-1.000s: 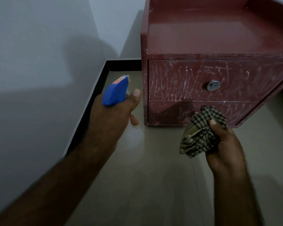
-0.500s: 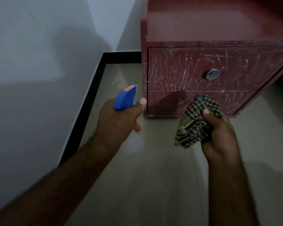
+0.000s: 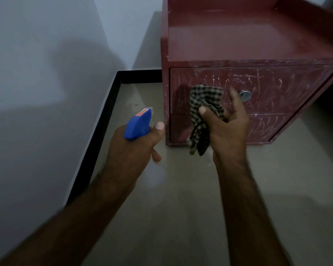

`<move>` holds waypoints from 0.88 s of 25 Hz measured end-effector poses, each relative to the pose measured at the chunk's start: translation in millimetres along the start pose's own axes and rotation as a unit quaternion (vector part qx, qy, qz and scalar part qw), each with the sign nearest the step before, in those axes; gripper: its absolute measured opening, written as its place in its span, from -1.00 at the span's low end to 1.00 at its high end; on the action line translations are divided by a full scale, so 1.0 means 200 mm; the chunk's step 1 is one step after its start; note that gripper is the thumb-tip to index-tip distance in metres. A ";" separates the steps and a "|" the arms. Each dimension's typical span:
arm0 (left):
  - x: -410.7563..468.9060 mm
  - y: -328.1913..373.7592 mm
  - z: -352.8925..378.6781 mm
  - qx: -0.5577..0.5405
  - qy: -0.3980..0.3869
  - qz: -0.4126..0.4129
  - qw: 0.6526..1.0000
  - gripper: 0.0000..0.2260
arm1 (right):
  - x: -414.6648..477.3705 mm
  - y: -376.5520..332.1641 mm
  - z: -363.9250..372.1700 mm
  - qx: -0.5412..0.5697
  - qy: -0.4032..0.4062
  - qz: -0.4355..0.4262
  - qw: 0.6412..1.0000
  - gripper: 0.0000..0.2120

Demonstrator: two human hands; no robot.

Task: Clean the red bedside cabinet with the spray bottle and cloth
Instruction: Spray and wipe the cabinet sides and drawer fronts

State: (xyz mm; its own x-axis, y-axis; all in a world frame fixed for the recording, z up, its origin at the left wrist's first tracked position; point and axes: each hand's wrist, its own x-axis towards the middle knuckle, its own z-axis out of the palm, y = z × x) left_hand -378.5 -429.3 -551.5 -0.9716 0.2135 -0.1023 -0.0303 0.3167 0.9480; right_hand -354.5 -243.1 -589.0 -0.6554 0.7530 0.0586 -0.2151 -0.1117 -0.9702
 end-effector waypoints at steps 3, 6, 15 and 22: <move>0.02 0.06 0.00 -0.026 0.018 0.008 0.999 -0.67 | 0.09 -0.05 0.15 -0.065 0.049 -0.132 0.988 -0.26; 0.04 0.10 0.00 -0.034 0.032 0.017 0.999 -0.77 | 0.22 -0.03 0.20 -0.065 0.146 -0.211 0.964 -0.32; 0.07 0.15 -0.01 -0.042 0.034 0.034 0.998 -0.79 | 0.26 0.07 0.37 -0.211 0.137 -0.333 0.909 -0.47; 0.07 0.14 -0.01 -0.045 0.035 0.030 0.998 -0.78 | 0.26 0.09 0.43 -0.249 0.126 -0.356 0.892 -0.45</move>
State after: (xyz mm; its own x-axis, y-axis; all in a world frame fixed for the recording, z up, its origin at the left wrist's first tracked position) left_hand -393.5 -418.4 -526.1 -0.9863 0.1627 -0.0270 0.0096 0.2205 0.9753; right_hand -455.2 -262.1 -583.3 -0.2834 0.6476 0.7073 -0.1220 0.7072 -0.6964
